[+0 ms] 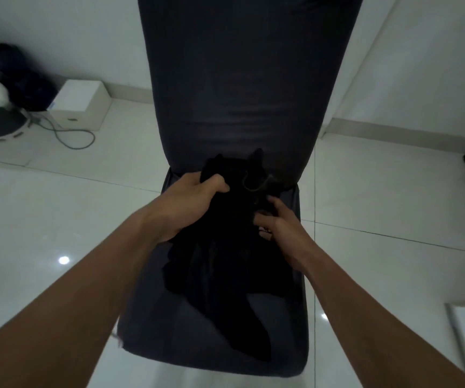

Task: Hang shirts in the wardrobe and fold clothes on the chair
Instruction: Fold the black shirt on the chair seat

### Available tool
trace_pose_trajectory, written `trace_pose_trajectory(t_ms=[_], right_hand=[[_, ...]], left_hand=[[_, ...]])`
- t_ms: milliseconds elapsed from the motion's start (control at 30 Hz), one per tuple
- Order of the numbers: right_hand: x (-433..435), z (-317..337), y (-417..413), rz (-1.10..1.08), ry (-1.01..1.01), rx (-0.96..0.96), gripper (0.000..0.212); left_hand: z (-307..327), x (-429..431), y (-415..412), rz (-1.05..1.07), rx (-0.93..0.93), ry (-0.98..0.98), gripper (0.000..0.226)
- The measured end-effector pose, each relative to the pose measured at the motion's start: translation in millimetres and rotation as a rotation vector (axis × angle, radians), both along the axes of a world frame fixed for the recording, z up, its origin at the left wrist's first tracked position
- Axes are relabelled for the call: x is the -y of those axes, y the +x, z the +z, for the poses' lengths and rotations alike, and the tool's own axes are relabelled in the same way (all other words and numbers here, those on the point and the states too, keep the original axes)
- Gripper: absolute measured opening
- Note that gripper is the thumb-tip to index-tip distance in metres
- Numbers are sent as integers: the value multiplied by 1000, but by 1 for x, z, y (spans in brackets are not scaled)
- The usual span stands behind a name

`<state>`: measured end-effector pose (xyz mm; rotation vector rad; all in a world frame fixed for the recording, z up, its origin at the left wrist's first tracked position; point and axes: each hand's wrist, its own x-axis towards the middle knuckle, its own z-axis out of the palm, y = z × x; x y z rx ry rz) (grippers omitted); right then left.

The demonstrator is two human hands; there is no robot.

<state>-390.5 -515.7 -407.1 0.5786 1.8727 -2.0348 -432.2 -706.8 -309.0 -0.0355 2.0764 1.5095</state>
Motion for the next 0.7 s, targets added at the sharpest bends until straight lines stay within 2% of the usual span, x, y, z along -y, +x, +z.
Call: trace_pose_trajectory(t_ms=[100, 167, 367, 500, 600, 667, 700], right_hand=[[5, 29, 5, -59, -111, -134, 99], [8, 57, 8, -143, -128, -265, 107], [22, 182, 20, -244, 95, -687, 75], [29, 256, 32, -435, 124, -867, 61], [37, 301, 45, -576, 31, -901, 52], [39, 332, 53, -547, -31, -846, 55], [39, 347, 58, -476, -62, -769, 64]], left_hand=[[40, 20, 3, -24, 95, 144, 21], [64, 34, 4, 23, 149, 264, 17], [149, 48, 2, 32, 90, 474, 15], [213, 46, 1, 34, 41, 621, 18], [258, 39, 7, 44, -39, 728, 21], [292, 34, 15, 23, -49, 781, 28], [307, 32, 18, 0, -35, 788, 28]])
